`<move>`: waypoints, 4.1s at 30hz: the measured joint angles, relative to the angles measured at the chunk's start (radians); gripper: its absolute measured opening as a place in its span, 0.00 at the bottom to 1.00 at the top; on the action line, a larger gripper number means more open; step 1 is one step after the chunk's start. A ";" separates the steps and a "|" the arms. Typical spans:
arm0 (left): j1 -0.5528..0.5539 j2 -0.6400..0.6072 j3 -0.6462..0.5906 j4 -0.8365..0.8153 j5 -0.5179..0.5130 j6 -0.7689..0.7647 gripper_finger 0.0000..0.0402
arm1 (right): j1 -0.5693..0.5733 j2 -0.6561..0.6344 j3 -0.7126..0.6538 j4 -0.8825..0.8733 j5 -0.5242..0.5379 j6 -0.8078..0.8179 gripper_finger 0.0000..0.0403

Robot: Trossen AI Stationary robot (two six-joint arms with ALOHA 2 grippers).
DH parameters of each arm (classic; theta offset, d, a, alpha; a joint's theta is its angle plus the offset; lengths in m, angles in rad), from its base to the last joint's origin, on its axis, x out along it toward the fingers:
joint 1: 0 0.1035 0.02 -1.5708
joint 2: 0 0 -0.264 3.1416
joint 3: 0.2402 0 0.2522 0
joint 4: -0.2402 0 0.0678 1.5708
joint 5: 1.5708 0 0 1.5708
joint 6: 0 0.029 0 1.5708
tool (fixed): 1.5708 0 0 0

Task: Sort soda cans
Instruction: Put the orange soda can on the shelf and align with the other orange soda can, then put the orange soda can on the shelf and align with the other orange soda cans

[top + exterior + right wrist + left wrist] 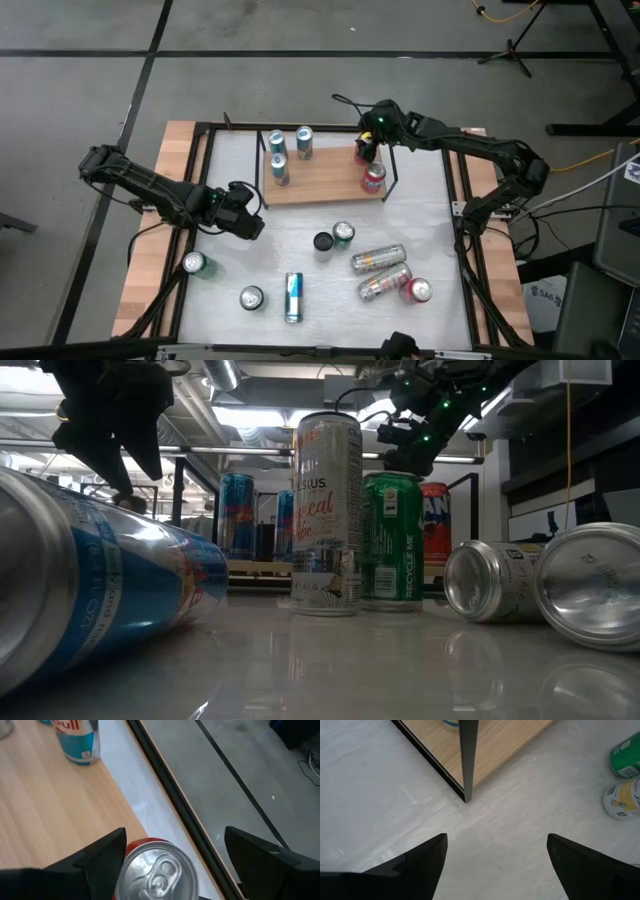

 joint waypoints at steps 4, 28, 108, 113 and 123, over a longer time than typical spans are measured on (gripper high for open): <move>0.000 0.000 0.000 0.000 0.000 0.000 0.83 | 0.000 0.002 0.009 -0.017 0.002 -0.003 0.82; 0.000 0.000 0.000 0.001 0.000 0.000 0.83 | -0.102 0.014 0.100 -0.033 -0.019 -0.116 0.82; 0.000 0.000 0.000 0.007 -0.006 0.005 0.83 | 0.013 -0.148 0.097 -0.214 -0.094 0.065 0.82; 0.000 0.000 0.000 0.008 -0.016 0.007 0.83 | 0.114 -0.257 0.099 -0.231 -0.103 0.107 0.82; 0.000 0.000 0.000 0.012 -0.016 0.007 0.83 | 0.480 -0.418 0.101 -0.373 -0.060 0.437 0.82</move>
